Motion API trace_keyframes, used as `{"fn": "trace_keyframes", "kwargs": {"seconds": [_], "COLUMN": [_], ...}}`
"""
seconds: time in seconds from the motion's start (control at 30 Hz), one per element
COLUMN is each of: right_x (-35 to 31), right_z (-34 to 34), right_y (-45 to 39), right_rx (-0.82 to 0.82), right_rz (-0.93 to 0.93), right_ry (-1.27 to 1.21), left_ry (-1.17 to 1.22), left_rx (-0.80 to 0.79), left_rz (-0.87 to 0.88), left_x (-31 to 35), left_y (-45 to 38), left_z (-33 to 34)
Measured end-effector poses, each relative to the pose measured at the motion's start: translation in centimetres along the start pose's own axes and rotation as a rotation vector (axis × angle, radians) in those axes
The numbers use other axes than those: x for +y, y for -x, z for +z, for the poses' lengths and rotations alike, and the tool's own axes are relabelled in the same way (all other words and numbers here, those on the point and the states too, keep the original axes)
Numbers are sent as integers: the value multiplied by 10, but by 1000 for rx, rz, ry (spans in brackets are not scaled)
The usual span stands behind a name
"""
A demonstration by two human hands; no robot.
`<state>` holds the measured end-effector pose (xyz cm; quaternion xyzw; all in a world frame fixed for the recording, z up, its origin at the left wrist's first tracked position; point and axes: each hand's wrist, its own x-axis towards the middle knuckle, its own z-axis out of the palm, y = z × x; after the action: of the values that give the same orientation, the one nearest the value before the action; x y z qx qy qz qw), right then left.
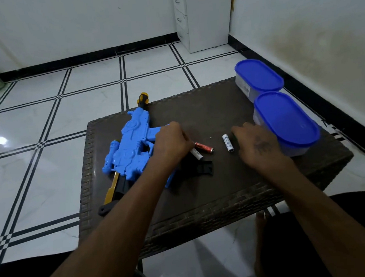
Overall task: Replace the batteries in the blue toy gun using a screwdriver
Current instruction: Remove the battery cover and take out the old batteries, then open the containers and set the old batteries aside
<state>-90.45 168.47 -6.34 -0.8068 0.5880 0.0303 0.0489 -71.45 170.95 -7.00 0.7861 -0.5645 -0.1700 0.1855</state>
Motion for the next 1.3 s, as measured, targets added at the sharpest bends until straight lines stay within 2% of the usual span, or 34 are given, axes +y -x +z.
{"fn": "trace_keyframes", "kwargs": {"seconds": [0.13, 0.27, 0.4, 0.53, 0.67, 0.83, 0.9, 1.17, 1.3], "right_x": [-3, -4, 7, 32, 57, 72, 71, 40, 33], "right_z": [0, -21, -54, -72, -71, -63, -65, -59, -64], "right_y": [2, 3, -21, -82, -135, -170, -176, -181, -177], "right_rx": [-26, -21, 131, 249, 203, 12, -10, -109, -232], "right_rz": [-4, 4, -7, 64, 203, 267, 225, -136, -279], "right_ry": [-8, -35, -79, -75, -106, -113, -120, -206, -186], "left_ry": [-112, -109, -127, -132, -97, -65, -55, 37, -32], "left_rx": [31, 18, 94, 160, 189, 193, 201, 294, 317], "left_rz": [63, 96, 136, 181, 214, 244, 245, 251, 289], "left_x": [5, 4, 4, 9, 17, 22, 22, 19, 14], "left_y": [3, 1, 0, -5, -12, -23, -26, -34, -43], "left_z": [1, -3, -13, -21, -23, -23, -23, -22, -17]}}
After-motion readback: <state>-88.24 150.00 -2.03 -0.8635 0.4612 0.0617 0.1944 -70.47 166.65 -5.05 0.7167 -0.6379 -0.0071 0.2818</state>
